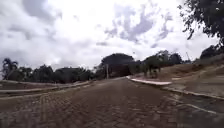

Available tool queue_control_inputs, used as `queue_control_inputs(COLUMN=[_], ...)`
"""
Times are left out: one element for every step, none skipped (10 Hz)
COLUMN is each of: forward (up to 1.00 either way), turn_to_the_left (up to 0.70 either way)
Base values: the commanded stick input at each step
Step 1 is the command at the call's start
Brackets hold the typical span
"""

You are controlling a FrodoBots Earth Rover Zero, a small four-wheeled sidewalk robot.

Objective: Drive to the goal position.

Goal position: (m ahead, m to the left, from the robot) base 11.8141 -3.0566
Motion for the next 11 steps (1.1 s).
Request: queue_control_inputs(forward=[0.70,0.70,0.70,0.70,0.70,0.70,0.70,0.70,0.70,0.70,0.70], turn_to_the_left=[0.11,0.00,0.00,-0.14,-0.27,-0.11,0.00,0.00,0.00,0.00,0.00])
